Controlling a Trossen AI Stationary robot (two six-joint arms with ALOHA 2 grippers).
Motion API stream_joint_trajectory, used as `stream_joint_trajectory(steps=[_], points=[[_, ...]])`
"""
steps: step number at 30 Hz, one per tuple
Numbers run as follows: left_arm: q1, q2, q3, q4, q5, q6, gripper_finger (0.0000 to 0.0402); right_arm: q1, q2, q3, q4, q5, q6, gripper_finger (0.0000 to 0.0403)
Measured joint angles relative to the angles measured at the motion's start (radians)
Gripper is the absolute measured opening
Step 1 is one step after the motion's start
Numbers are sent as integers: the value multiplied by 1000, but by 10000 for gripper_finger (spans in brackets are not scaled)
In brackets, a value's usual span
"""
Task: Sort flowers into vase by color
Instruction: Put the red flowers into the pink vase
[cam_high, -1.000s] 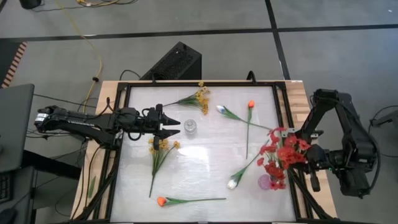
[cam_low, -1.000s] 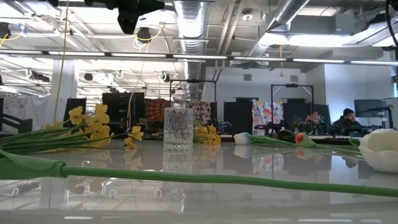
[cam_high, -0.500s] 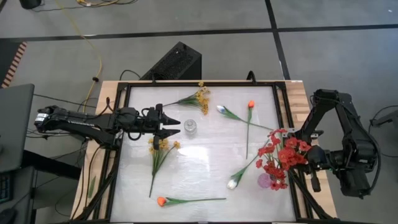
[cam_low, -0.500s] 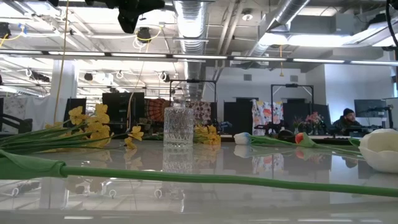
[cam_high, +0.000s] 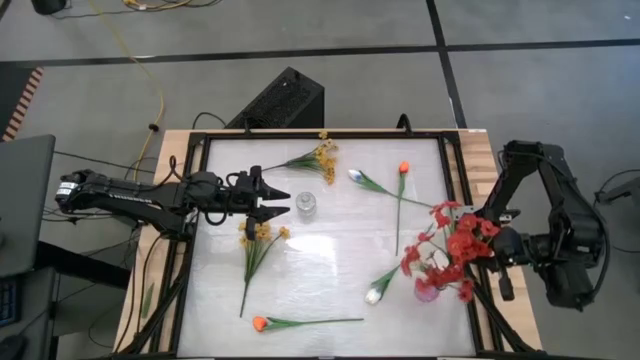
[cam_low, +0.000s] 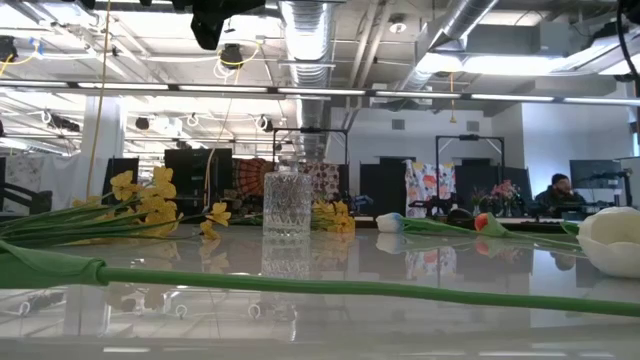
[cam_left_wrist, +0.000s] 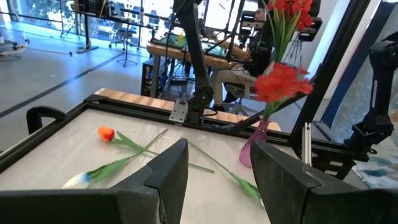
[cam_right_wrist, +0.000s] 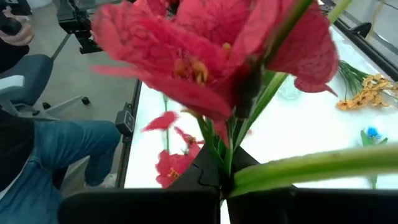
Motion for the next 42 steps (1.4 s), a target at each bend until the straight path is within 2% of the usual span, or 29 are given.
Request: stream_joint_trajectory(steps=[19,23,29,36,42], points=[[0,0,0,-14,0,1,162,4,40,-183,14,-34,246,29],[0,0,0,-22,0,1,162,4,43,-205,18,-81,296,34],[0,0,0,-25,0,5,162,3,49,-206,71,-120,275,43],[0,0,0,-25,0,10,162,3,41,-206,57,-216,318,76],[0,0,0,-25,0,15,162,1,2,-198,53,-327,383,131]])
